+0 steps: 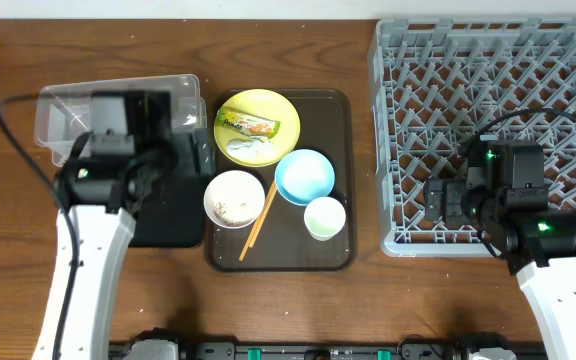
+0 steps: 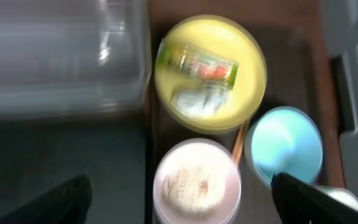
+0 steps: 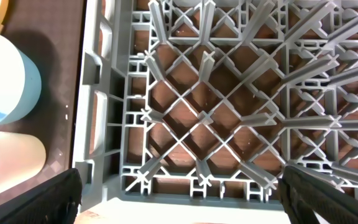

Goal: Sort waste into correct bins and load items into the dishwasher rack

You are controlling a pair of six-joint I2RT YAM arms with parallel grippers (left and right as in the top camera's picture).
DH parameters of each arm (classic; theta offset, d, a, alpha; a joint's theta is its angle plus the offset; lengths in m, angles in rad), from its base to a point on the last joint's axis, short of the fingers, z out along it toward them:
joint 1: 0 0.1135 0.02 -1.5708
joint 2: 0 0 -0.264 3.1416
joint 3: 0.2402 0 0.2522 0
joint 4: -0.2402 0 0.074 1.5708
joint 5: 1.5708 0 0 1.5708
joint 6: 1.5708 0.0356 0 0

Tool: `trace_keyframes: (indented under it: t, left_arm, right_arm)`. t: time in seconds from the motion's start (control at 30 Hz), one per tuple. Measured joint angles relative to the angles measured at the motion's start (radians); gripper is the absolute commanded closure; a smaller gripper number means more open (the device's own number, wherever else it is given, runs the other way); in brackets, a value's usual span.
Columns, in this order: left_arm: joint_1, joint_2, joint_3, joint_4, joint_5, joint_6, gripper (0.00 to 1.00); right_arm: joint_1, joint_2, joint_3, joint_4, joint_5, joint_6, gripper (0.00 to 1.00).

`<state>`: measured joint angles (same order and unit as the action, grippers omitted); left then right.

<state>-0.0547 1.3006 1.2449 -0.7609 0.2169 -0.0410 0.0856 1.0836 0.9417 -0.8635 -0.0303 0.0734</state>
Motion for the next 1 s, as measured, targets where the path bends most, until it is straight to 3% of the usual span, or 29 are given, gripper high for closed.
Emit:
trace_keyframes:
  t: [0.23, 0.5, 0.77, 1.0]
  left_arm:
    - [-0.121, 0.166, 0.011, 0.152, -0.061, 0.121, 0.06]
    - [-0.217, 0.366, 0.011, 0.288, -0.153, 0.181, 0.06]
    - [-0.223, 0.532, 0.011, 0.301, -0.172, 0.198, 0.07]
    - [-0.223, 0.612, 0.011, 0.3, -0.172, 0.197, 0.25]
  right_arm:
    - [0.0, 0.0, 0.0, 0.0, 0.0, 0.006, 0.01]
    - [0.0, 0.0, 0.0, 0.0, 0.0, 0.014, 0.01]
    - [0.0, 0.0, 0.0, 0.0, 0.0, 0.014, 0.01]
    - [0.0, 0.0, 0.0, -0.001, 0.0, 0.014, 0.01]
